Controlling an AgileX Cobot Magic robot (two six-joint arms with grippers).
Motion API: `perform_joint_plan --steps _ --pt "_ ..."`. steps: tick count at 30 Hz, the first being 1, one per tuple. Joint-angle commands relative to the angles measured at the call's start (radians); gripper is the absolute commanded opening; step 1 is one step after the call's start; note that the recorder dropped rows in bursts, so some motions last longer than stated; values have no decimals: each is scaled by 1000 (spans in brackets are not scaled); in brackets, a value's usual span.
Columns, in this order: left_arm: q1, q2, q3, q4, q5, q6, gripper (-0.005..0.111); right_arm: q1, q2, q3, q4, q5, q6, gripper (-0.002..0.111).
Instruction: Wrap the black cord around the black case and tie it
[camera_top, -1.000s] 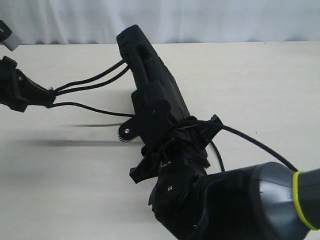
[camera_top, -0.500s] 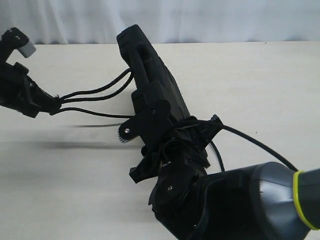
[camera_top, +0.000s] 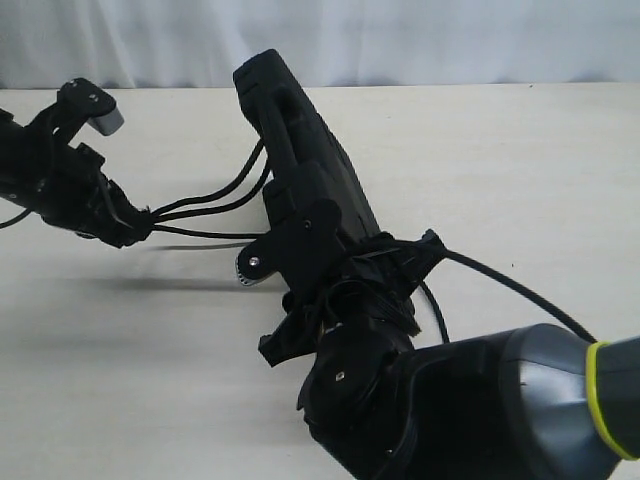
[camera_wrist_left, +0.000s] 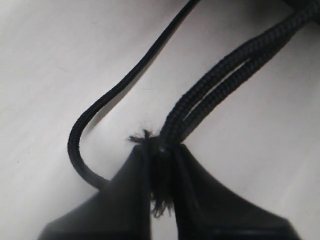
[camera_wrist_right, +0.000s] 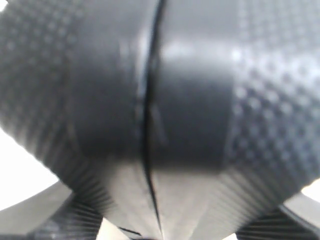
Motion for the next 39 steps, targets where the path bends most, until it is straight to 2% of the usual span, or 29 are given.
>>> perform_joint_plan --steps 1,5,8,11,16,20,24,29,32,35,39 --pt "-26 3 -38 -28 23 -32 0 -1 -11 -8 1 -38 15 4" --pt "-73 5 -105 56 27 -120 0 -1 -11 -8 1 -38 15 4" --pt "-78 5 -120 134 -10 -198 0 -1 -11 -8 1 -38 15 4" --pt "-78 5 -120 321 -105 -339 0 -1 -11 -8 1 -38 15 4" --pt "-122 -11 -120 519 -200 -349 0 -1 -11 -8 1 -38 15 4" --pt "-182 -109 -120 683 -368 -445 0 -1 -11 -8 1 -38 13 4" --pt "-182 -182 -96 815 -396 -482 0 -1 -11 -8 1 -38 13 4" --pt "-192 -235 65 821 -566 -442 0 -3 -11 -8 42 -40 13 4" --pt "-201 -299 169 821 -751 -433 0 -6 -11 -8 57 -40 13 4" --pt "-201 -366 235 821 -873 -433 0 -6 -11 -8 81 -40 12 4" --pt "-201 -402 244 821 -878 -433 0 -6 -11 -8 81 -40 12 4"
